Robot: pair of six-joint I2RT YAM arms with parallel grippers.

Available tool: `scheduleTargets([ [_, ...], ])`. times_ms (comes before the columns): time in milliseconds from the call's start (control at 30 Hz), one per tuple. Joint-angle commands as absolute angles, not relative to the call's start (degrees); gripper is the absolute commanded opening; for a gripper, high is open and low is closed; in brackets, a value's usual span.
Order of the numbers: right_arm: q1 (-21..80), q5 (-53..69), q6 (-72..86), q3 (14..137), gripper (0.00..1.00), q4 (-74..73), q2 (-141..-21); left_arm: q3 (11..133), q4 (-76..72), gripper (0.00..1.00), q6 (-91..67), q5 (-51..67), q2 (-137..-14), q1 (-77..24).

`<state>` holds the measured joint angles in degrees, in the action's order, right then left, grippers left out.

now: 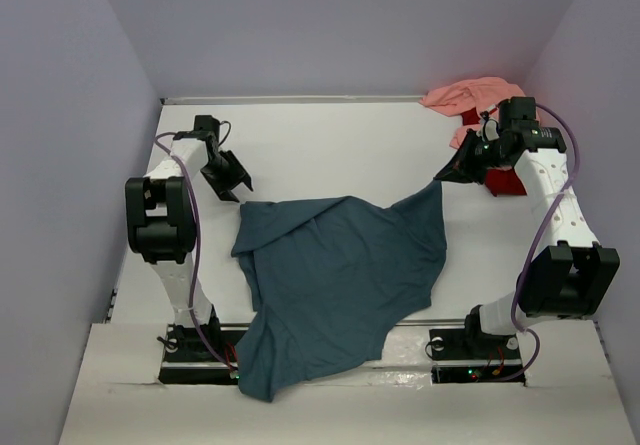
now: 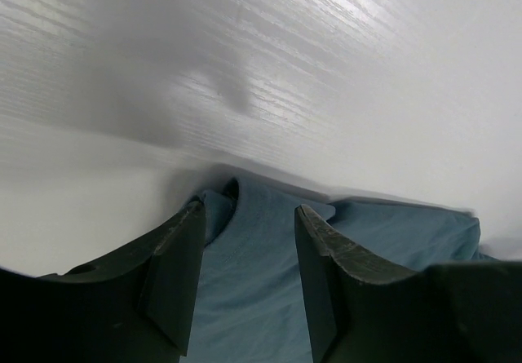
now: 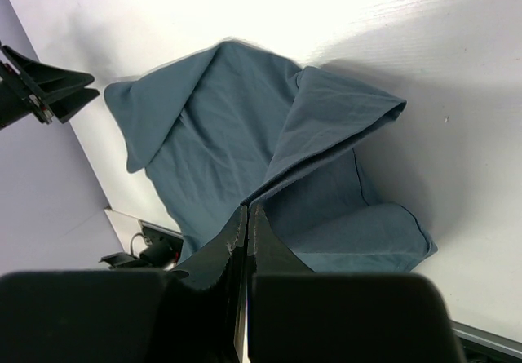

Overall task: Fold and stack the t-shirts
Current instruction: Flatten out the tshirt

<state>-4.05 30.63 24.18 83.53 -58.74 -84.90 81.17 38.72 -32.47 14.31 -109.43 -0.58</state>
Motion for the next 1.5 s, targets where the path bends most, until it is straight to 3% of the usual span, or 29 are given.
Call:
scheduleTargets([
  [0, -4.0, 31.1, 23.5, 84.6, 0.0, -58.2, -84.0, 80.9, 39.3, 0.57, -32.3, 14.1, -106.4, 0.7],
  [67, -4.0, 31.1, 23.5, 84.5, 0.0, -58.1, -84.0, 80.2, 38.9, 0.57, -32.2, 14.7, -106.3, 1.1],
  [200, -4.0, 31.1, 23.5, 84.6, 0.0, -58.2, -84.1, 78.1, 36.5, 0.45, -32.2, 18.6, -106.4, 1.1],
  [667, -4.0, 31.0, 23.5, 84.5, 0.0, -58.0, -84.0, 76.0, 35.4, 0.47, -32.8, 20.7, -106.4, 1.0],
  [767, -4.0, 30.9, 23.5, 84.5, 0.0, -58.0, -84.0, 76.3, 35.4, 0.41, -32.8, 21.0, -106.5, 0.6],
  [867, -4.0, 30.8, 23.5, 84.5, 0.0, -57.9, -84.0, 76.0, 35.5, 0.14, -32.8, 21.3, -106.4, 0.4],
  [900, -4.0, 30.8, 23.5, 84.4, 0.0, -58.0, -84.1, 75.9, 35.3, 0.11, -32.9, 21.4, -106.5, 0.4],
  [1100, -4.0, 30.6, 23.5, 84.7, 0.0, -58.1, -84.2, 74.9, 34.9, 0.1, -32.9, 22.4, -106.7, 0.3],
  [1167, -4.0, 30.6, 23.5, 84.8, 0.0, -58.1, -84.2, 74.9, 34.8, 0.01, -33.0, 22.1, -106.5, 0.3],
  [1267, -4.0, 30.6, 23.4, 85.1, 0.0, -58.1, -84.3, 76.5, 35.2, 0.0, -33.3, 20.3, -106.0, 0.3],
  [1467, -4.0, 30.6, 23.1, 85.4, 0.0, -58.0, -85.1, 91.7, 34.2, 0.0, -33.8, 20.3, -109.2, 0.3],
])
